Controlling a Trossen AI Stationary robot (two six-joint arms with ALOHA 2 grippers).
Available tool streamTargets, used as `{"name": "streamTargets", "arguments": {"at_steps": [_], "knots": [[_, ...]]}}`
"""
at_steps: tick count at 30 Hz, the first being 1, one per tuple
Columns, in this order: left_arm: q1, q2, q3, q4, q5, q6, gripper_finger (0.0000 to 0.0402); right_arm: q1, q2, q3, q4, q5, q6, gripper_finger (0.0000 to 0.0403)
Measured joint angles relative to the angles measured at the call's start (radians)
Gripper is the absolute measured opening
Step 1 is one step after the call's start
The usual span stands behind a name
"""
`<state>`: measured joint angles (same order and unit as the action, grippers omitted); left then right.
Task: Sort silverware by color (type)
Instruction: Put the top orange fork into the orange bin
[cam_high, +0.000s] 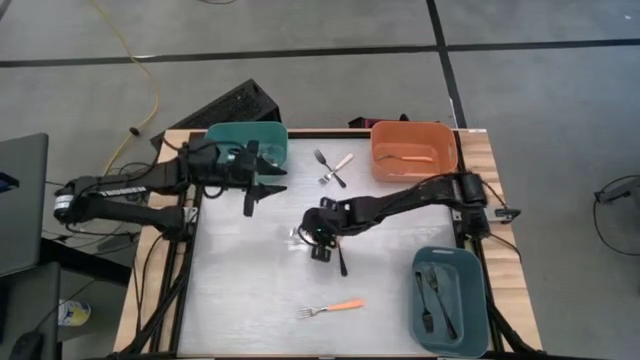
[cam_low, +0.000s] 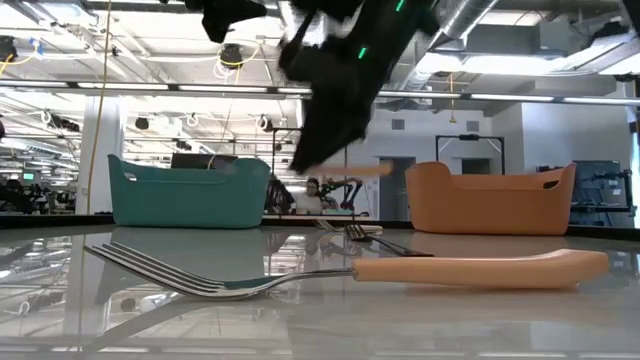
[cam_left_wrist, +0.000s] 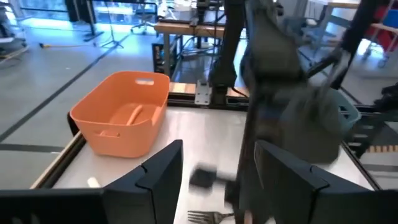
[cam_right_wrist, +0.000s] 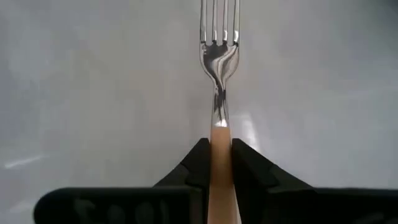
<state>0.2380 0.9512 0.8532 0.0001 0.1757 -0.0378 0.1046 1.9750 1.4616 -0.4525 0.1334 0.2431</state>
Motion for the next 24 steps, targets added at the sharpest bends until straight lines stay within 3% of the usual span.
{"name": "streamTargets", "arguments": {"at_steps": [5, 12, 18, 24], "knots": [[0.072, 0.0, -0.006, 0.002, 0.097, 0.003, 0.0184, 0.075, -0.141, 0.0, -0.173, 0.228, 0.101, 0.0069], [0.073, 0.083, -0.06, 0.02, 0.199, -0.004, 0.0184, 0.096, -0.345, 0.003, -0.517, 0.416, 0.287, 0.0069], [0.011, 0.213, -0.074, 0.11, 0.233, -0.084, 0.0185, 0.015, -0.455, 0.004, -0.754, 0.452, 0.284, 0.0069], [-0.101, 0.281, -0.074, 0.213, 0.22, -0.179, 0.0185, -0.174, -0.502, -0.023, -0.849, 0.444, 0.029, 0.0069]]}}
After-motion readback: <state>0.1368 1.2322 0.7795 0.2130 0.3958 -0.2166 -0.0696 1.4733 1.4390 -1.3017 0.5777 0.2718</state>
